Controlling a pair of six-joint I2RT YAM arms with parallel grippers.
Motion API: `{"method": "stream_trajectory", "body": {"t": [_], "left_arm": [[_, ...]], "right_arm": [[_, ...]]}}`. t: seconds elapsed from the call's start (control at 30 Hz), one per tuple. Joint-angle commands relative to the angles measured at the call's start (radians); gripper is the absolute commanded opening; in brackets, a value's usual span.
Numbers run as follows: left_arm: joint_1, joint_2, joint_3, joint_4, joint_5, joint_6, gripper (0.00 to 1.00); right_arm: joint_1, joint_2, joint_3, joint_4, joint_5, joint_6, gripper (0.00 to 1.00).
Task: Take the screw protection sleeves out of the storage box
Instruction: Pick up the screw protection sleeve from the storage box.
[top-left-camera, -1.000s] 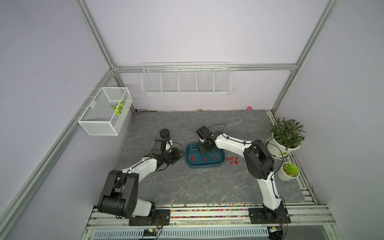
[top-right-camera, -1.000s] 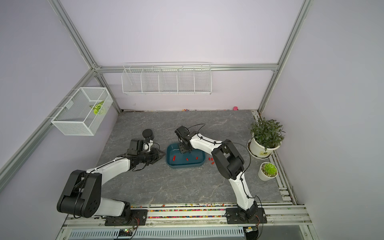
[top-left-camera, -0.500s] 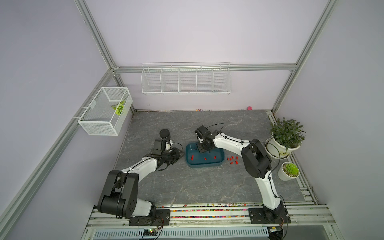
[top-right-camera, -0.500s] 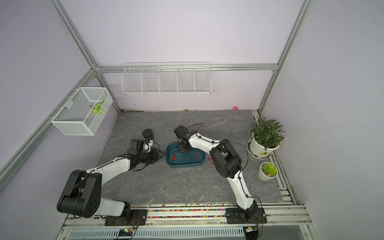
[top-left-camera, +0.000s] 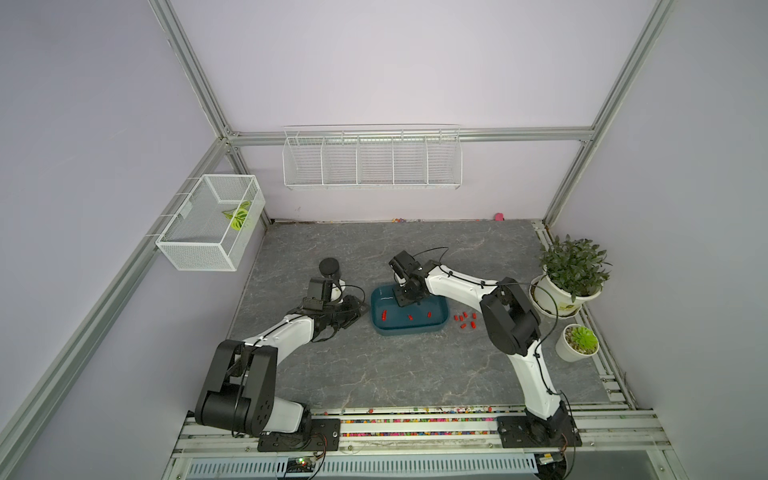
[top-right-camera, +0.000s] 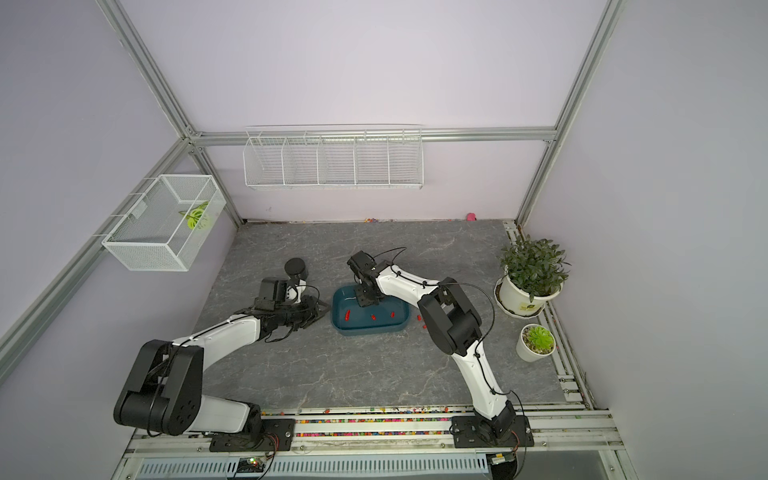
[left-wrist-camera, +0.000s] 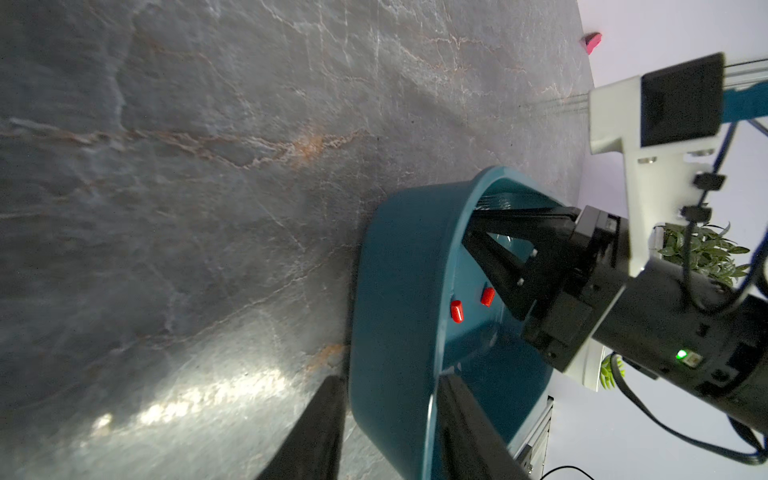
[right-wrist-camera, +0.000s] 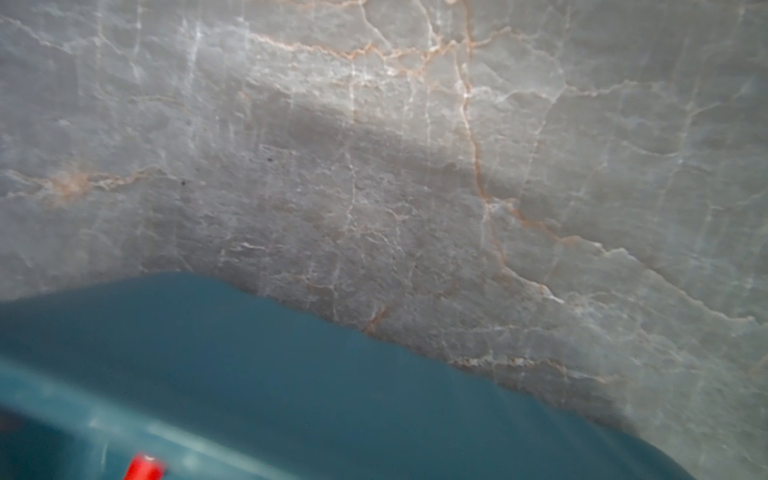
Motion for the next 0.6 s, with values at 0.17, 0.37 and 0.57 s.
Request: {"method": "stream_trajectory", "body": {"t": [0.17, 0.37, 0.57], "left_arm": [[0.005, -0.006, 0.015, 0.01, 0.005, 0.008, 0.43], [0.004, -0.006, 0.015, 0.009, 0.004, 0.008, 0.43], [0.005, -0.001, 0.017, 0.008, 0.004, 0.008, 0.43]], "right_arm": [[-0.001, -0.075, -0.087, 0.062, -0.041, -0.007, 0.1], [-0.001, -0.165, -0.138, 0.093, -0.047, -0.017, 0.1], [-0.001, -0.216, -0.164, 0.102, -0.06, -0.015, 0.09]]}}
